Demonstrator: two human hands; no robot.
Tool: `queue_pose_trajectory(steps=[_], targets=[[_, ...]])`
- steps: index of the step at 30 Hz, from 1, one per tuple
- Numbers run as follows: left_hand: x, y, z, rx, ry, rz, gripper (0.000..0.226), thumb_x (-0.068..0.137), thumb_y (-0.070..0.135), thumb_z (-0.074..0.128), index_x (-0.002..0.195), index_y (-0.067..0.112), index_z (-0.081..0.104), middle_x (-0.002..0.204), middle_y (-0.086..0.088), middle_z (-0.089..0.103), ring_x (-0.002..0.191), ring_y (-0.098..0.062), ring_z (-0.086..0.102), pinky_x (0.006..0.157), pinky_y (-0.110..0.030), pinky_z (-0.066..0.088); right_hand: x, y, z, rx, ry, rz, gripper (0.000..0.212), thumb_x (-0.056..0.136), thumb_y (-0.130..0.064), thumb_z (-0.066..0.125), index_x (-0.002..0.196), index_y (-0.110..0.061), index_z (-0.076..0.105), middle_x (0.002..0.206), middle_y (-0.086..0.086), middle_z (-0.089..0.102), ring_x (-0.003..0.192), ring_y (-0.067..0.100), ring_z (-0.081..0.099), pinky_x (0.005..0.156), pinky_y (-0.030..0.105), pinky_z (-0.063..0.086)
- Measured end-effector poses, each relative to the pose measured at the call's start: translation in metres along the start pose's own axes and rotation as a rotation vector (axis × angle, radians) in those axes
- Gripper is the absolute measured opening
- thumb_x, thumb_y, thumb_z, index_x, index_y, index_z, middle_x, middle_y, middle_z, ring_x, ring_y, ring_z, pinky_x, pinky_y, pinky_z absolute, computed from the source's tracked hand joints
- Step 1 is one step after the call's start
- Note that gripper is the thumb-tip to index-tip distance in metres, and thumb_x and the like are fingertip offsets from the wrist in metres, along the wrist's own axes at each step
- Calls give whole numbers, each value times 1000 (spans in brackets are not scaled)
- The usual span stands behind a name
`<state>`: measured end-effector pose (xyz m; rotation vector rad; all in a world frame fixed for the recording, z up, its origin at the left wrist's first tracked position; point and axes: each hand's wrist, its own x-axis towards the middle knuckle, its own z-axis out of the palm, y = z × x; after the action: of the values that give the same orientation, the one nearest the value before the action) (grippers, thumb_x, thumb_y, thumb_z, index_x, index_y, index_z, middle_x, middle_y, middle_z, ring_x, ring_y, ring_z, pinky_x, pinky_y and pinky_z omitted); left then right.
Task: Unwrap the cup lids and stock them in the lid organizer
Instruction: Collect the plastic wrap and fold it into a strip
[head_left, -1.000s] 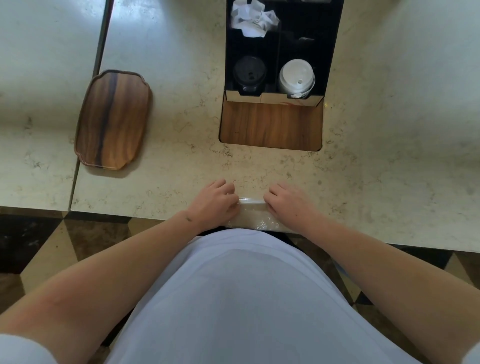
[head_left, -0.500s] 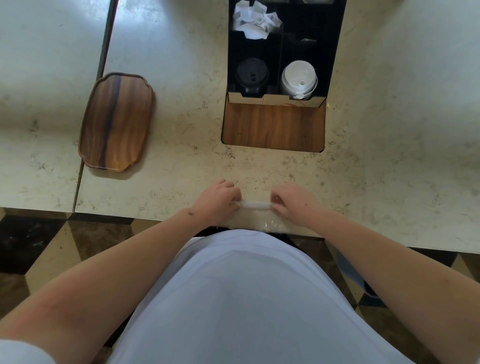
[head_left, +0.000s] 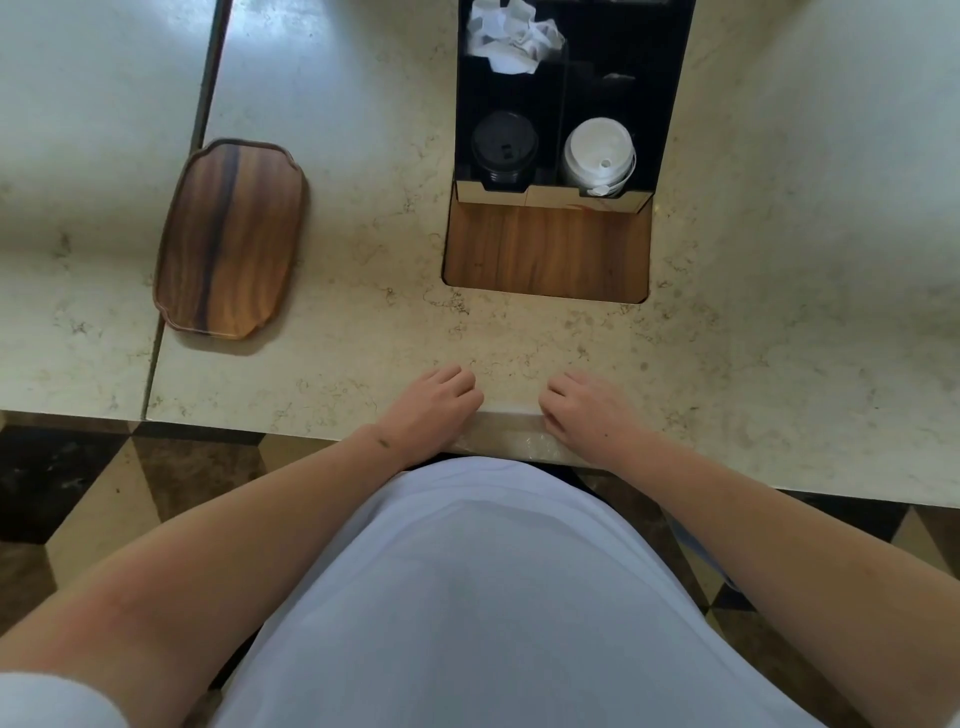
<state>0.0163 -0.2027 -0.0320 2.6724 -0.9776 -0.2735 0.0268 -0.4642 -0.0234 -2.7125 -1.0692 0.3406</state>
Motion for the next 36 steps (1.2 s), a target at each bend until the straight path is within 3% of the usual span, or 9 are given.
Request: queue_pose_trajectory(steps=[4,10,14,18,23,28,32,36], targets=[[-2,-1,0,35,-18,-12,1,90,9,68,91,9,68,100,-10,64,91,-30,57,78,-43,52,-6,0,0,-5,4,-40,17,94,-21,66,81,-10,69,82,6,64,72,20,54,62,33,50],[-1,0,-3,-13,-13,-19,13,88,23,72,90,11,73,102,-10,65,90,-30,59,76,-43,54,-14,-1,-2,14,-19,5,30,99,-34,59,81,-15,74,85,0,63,76,16,54,66,31,52],[-1,-2,-7,-89,-56,-55,16,97,19,66,90,6,71,104,-13,64,91,-30,57,79,-44,53,-7,-2,0,154,-120,220,23,94,-42,64,83,-22,64,84,-7,56,77,11,49,67,23,41],[11,2,-6,-194,-130,-215,22,96,20,66,115,11,64,113,-7,64,104,-26,55,88,-36,47,3,-4,3,331,-164,371,16,90,-37,71,92,-24,61,85,-10,58,79,10,53,69,23,42],[16,-5,-3,-206,-238,-230,18,95,22,62,111,15,67,111,-4,60,107,-24,52,84,-29,41,0,-7,5,295,-201,292,9,91,-27,63,87,-27,55,84,-10,54,78,11,49,62,18,30],[11,-7,-8,-166,-305,-113,14,99,18,55,108,11,64,105,-7,64,100,-25,57,83,-37,49,-2,-8,5,272,-201,259,8,91,-23,61,86,-26,56,80,-10,55,74,11,51,60,19,34],[8,-9,-11,-149,-258,-49,14,101,16,54,101,8,65,100,-9,66,94,-27,59,83,-40,51,-4,-2,5,237,-162,166,13,89,-17,64,79,-22,57,77,-9,51,70,11,47,57,14,26],[-4,-9,-9,-60,-151,83,8,96,4,62,90,5,67,92,-11,66,84,-29,59,78,-41,52,-7,1,4,171,-66,42,16,87,-6,68,76,-13,59,75,2,56,68,16,43,59,25,31]])
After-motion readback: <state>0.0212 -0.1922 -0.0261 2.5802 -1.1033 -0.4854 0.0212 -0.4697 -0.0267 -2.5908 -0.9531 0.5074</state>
